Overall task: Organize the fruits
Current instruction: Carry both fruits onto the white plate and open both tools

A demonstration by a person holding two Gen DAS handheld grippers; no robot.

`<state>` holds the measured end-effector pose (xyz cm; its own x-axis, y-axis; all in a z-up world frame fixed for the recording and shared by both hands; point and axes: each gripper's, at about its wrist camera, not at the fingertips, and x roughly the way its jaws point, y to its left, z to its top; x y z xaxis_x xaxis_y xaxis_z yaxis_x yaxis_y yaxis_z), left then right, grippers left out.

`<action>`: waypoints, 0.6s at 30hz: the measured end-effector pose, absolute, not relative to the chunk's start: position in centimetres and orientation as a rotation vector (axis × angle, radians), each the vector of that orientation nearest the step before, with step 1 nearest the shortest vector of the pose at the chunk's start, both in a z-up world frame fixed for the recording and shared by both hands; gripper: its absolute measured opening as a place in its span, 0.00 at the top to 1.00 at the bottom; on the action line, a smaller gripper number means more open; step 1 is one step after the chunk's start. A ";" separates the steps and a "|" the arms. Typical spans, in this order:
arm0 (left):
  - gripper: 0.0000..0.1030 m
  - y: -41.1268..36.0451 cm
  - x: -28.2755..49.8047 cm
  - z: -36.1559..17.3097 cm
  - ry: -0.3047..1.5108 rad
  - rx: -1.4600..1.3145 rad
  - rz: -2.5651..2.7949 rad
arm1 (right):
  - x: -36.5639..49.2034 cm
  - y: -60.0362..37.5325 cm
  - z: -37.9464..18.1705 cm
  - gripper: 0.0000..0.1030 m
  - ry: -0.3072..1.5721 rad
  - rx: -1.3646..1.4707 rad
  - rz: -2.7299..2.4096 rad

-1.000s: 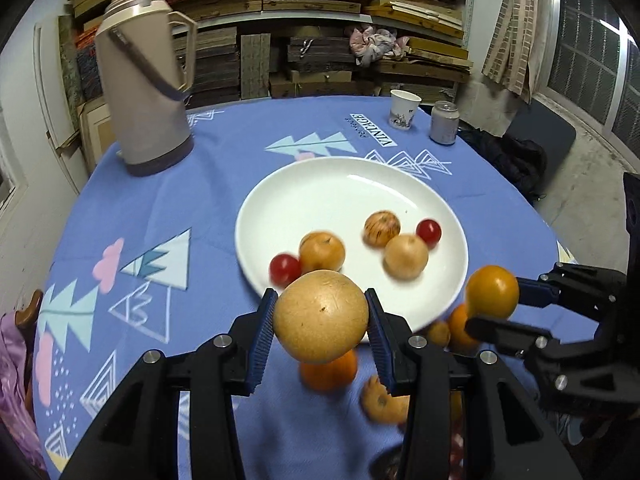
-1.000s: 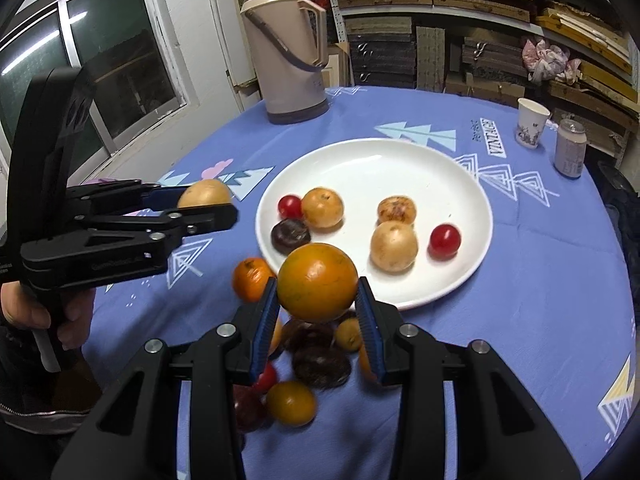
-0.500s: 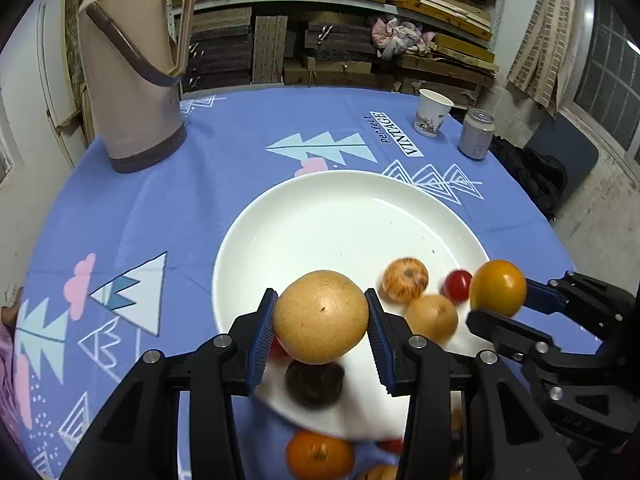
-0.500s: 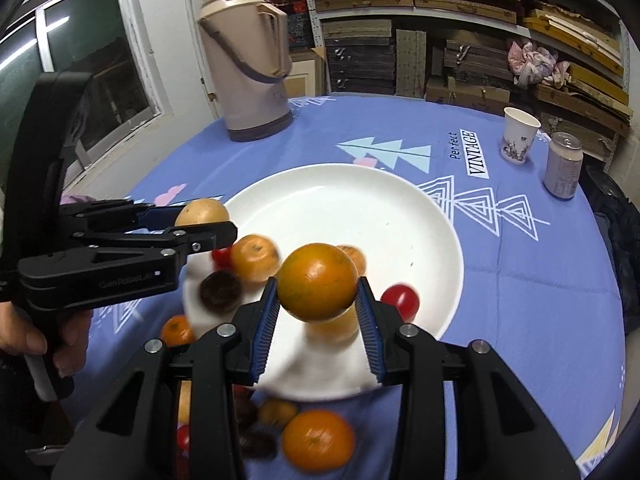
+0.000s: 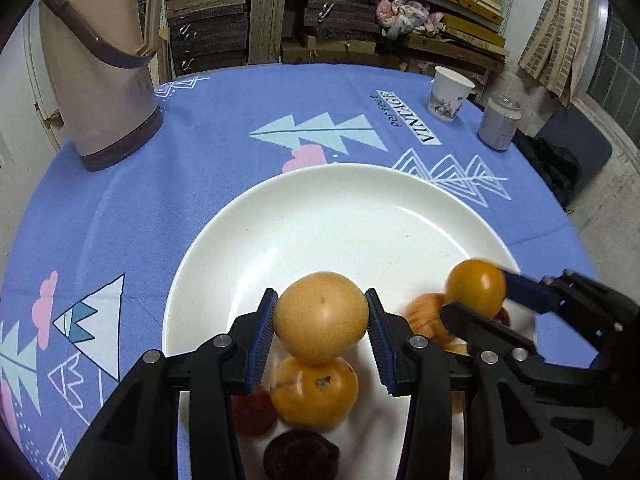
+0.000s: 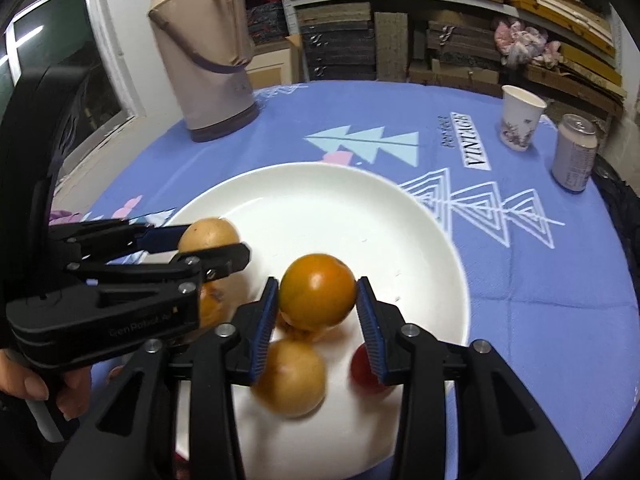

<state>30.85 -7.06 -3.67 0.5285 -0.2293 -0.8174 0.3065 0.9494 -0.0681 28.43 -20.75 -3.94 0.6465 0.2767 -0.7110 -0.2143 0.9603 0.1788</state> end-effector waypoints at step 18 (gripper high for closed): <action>0.26 -4.2 22.0 -1.2 0.893 0.132 -0.335 | 17.5 -22.6 -2.5 0.29 0.775 0.075 0.311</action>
